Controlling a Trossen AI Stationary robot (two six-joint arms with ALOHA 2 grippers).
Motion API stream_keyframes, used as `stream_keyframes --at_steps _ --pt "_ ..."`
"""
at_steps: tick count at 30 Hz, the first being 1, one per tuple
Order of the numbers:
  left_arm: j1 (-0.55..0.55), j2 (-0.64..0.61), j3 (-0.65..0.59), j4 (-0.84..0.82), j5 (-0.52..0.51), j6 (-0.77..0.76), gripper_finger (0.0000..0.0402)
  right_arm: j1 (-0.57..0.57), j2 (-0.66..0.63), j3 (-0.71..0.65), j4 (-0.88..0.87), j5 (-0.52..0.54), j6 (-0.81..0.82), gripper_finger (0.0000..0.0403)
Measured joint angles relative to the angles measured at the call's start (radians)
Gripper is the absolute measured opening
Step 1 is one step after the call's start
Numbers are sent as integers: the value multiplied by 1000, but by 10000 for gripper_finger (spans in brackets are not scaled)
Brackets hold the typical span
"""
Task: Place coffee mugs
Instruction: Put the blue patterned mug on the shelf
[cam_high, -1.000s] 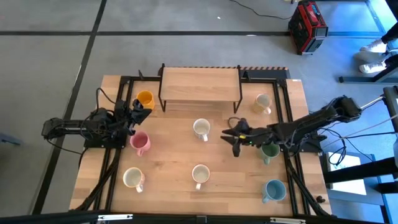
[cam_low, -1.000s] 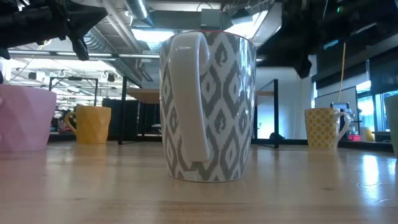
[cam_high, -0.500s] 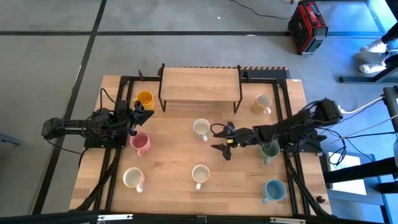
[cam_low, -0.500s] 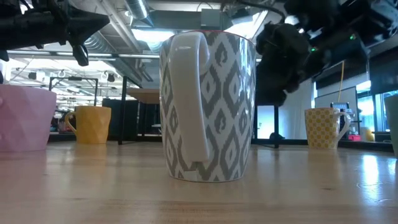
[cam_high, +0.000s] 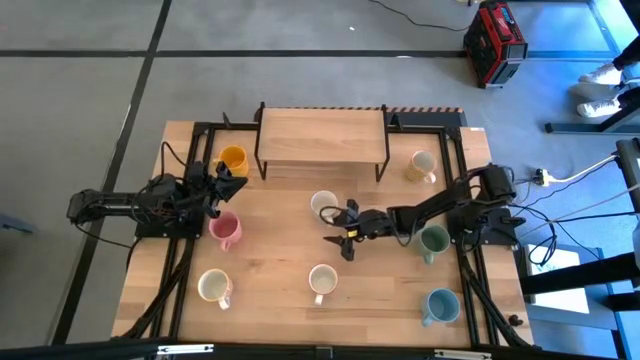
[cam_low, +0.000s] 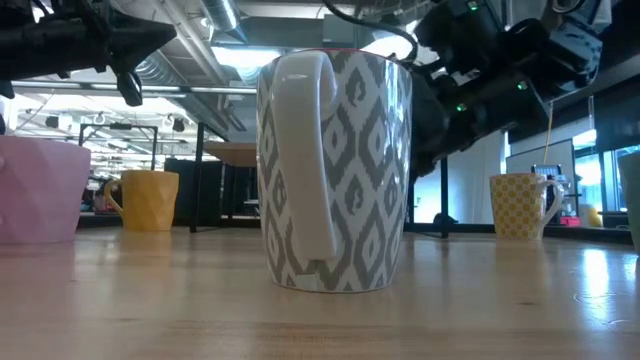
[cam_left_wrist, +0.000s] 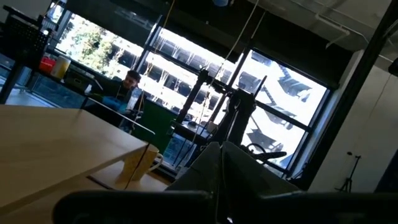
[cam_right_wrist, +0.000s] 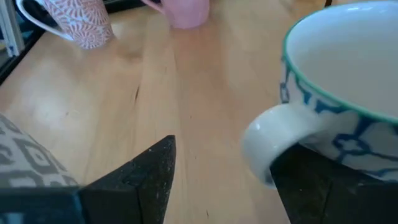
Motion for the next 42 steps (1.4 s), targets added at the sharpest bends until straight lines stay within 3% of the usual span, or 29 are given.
stream_keyframes --at_steps 21,30,42 --pt "0 0 0 4 0 -1 14 0 104 67 82 38 -94 230" --pt "0 0 0 10 0 -2 14 0 165 115 111 79 -97 151" --pt "0 0 0 15 0 0 14 -1 168 124 147 71 -165 14"
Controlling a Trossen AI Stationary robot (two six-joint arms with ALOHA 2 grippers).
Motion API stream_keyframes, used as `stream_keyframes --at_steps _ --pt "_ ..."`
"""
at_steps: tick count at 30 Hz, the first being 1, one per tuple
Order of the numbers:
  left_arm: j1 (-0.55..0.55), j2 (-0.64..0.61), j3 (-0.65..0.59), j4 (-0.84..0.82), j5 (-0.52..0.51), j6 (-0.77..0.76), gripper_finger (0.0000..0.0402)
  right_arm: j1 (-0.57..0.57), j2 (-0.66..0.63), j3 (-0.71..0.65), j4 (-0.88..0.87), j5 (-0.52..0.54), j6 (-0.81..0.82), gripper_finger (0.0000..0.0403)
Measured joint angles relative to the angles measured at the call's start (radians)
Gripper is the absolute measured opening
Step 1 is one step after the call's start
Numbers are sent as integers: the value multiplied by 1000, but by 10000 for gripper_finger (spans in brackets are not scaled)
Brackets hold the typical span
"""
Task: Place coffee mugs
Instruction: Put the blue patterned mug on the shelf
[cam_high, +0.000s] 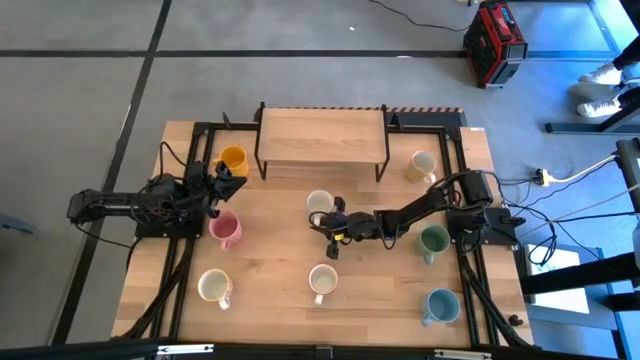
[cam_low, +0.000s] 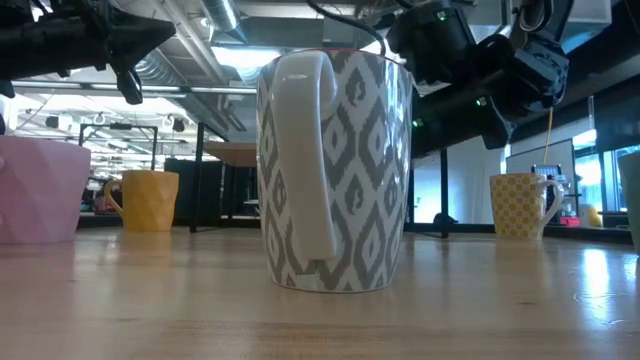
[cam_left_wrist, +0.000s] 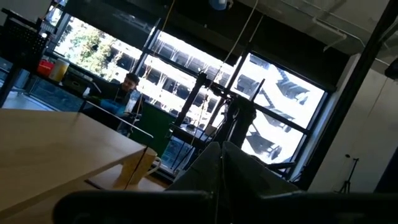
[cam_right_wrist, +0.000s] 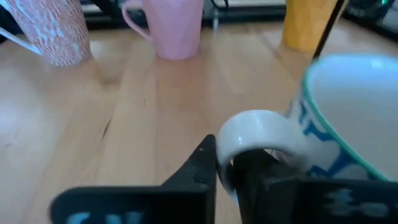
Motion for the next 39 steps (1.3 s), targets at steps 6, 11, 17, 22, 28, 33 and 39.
stream_keyframes --at_steps 6,11,17,22,28,33,39 --pt "0 0 0 0 0 0 14 1 -23 -2 -10 -4 -18 7" --pt "0 0 0 0 0 1 14 2 -92 -6 -79 -27 -26 4" --pt "0 0 0 -1 -16 -8 14 1 -217 -5 -172 -55 -39 3" --pt "0 0 0 -1 -30 -46 14 1 -344 13 -315 -58 -49 2" --pt "0 1 0 -15 -52 -44 14 -18 -483 61 -531 -67 -64 2" --pt "0 1 0 -14 -90 -43 14 -83 -594 65 -613 -115 -86 1" --pt "0 2 0 -8 -214 -44 14 -227 -717 67 -715 -203 -204 1"
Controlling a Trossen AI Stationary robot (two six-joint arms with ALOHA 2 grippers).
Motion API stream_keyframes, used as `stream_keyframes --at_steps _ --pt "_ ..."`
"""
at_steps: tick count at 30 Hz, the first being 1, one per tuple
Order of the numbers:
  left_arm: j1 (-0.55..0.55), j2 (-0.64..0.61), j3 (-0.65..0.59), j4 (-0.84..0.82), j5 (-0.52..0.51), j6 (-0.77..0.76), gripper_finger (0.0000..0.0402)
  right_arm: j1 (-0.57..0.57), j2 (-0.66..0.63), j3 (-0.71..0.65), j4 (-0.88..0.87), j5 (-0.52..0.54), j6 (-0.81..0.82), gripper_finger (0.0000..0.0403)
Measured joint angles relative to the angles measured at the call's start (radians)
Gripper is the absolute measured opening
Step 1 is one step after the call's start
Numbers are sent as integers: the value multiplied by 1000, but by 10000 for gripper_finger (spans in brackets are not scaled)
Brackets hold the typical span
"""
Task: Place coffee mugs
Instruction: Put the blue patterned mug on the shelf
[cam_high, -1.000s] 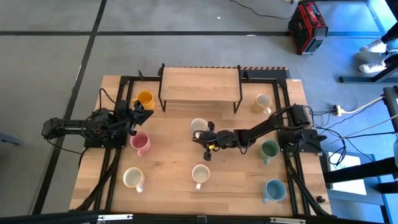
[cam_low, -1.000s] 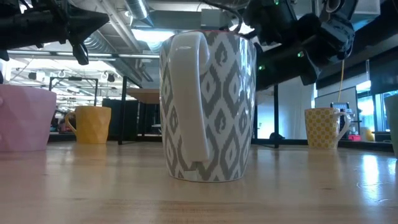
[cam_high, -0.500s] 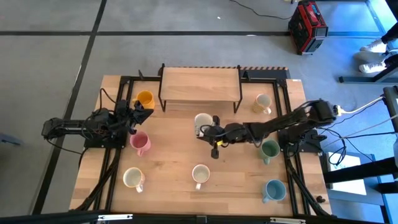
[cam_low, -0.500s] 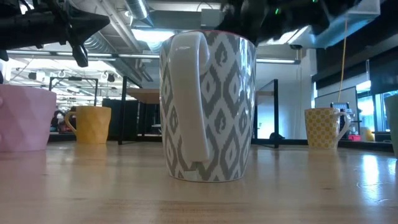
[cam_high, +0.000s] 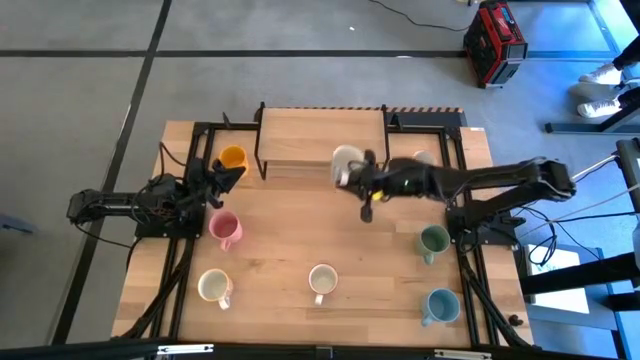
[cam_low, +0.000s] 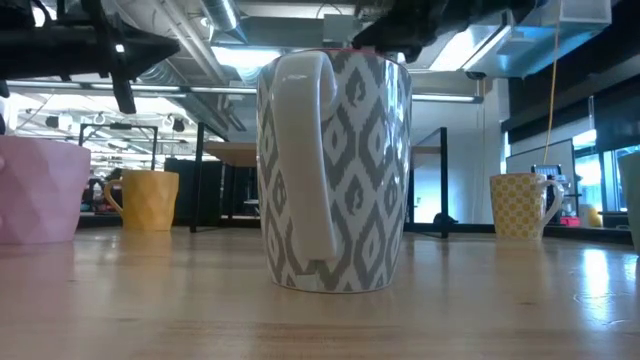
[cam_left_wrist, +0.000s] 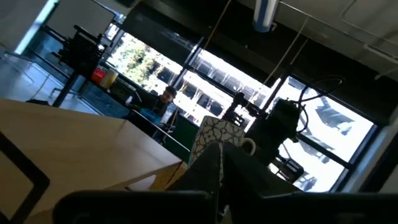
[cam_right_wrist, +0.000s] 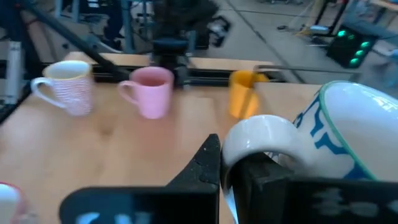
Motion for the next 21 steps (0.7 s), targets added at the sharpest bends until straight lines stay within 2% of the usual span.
stream_keyframes --at_steps 6,21 --pt "0 0 0 1 -53 52 14 -181 -48 0 -33 -132 -84 1" --pt "0 0 0 1 -96 54 14 -568 -11 53 -103 -404 -303 1"
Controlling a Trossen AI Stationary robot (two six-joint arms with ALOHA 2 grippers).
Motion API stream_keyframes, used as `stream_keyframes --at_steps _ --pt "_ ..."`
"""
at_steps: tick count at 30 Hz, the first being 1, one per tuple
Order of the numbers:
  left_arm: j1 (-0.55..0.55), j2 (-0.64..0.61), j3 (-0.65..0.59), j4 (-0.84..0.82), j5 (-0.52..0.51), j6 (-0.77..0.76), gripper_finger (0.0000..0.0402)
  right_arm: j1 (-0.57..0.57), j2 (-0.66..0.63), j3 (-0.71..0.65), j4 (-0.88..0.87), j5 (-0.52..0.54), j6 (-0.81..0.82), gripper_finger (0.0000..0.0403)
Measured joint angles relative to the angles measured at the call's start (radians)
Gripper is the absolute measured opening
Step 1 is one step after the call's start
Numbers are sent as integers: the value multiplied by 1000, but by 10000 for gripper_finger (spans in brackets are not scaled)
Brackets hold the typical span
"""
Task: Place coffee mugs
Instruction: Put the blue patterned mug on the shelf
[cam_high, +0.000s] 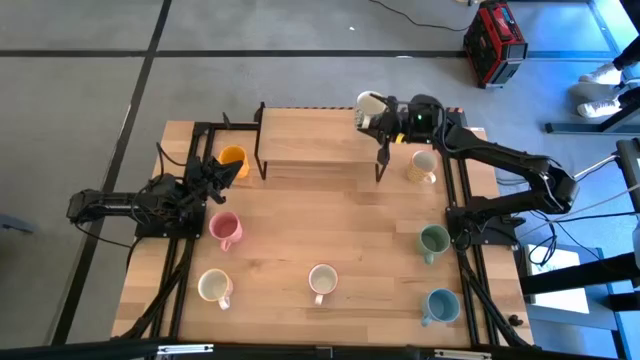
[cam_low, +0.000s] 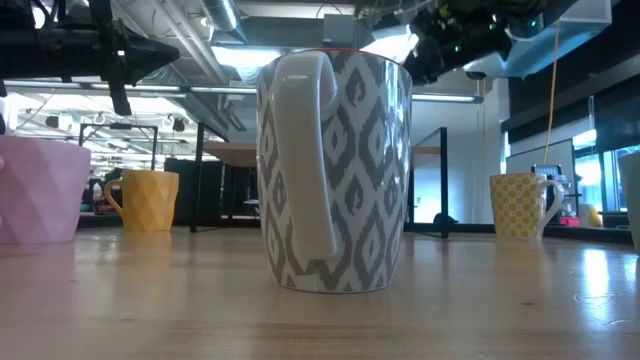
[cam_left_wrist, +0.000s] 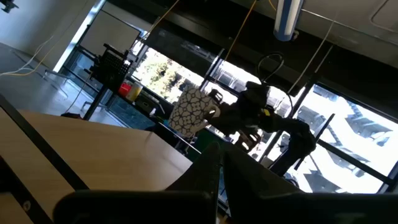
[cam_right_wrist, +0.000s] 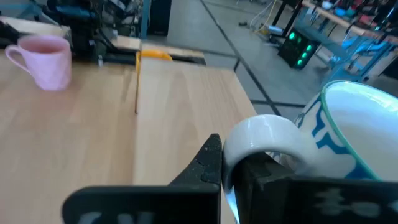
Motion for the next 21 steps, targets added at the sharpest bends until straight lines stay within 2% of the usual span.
stream_keyframes --at_steps 6,12,21 --pt "0 0 0 0 0 0 14 -88 65 -1 0 -113 -49 1" --pt "0 0 0 0 0 0 14 -122 118 -1 18 -171 -133 1" --pt "0 0 0 -8 0 -1 14 -187 135 -1 13 -232 -156 1"
